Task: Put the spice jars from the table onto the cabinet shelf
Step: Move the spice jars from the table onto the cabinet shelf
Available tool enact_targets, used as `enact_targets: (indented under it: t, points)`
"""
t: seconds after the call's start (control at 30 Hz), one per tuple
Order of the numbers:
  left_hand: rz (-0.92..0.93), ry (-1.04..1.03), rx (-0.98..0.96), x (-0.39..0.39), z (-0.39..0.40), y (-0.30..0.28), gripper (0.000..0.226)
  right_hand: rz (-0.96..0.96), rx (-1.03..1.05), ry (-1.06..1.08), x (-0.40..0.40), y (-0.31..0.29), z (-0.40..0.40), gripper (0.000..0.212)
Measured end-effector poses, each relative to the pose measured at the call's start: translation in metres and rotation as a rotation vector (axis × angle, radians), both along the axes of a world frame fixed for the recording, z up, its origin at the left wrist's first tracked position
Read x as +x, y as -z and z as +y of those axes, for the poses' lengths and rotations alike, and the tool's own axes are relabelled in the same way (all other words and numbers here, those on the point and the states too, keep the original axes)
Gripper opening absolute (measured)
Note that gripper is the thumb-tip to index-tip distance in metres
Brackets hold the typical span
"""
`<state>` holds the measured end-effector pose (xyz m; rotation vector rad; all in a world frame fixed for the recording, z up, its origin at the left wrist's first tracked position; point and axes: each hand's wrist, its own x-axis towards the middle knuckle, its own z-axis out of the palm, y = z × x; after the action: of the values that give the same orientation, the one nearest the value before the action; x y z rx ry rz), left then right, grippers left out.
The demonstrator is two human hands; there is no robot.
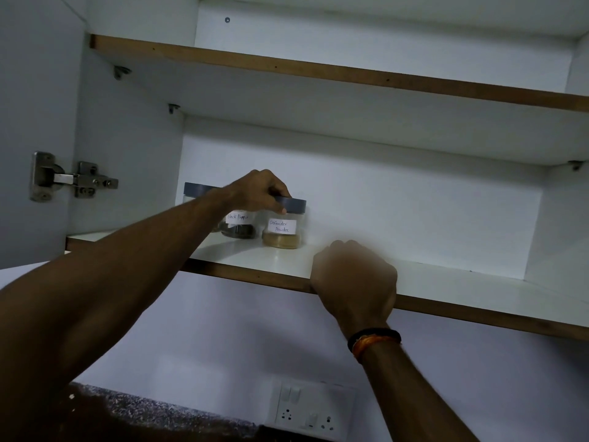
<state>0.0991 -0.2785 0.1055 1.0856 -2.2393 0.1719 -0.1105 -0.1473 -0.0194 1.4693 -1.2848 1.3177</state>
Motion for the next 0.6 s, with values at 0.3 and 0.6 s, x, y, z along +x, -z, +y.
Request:
enact_targets:
  t: [0.3,0.6]
  points:
    - [-0.158,-0.103,-0.018,0.010,-0.016,-0.009,0.030,-0.009,-0.010,-0.026,0.000,0.001,0.000,0.028]
    - [-0.103,-0.087,-0.026,0.009,-0.023,-0.005,0.031,-0.008,0.008,-0.028,0.001,0.001,0.002,0.029]
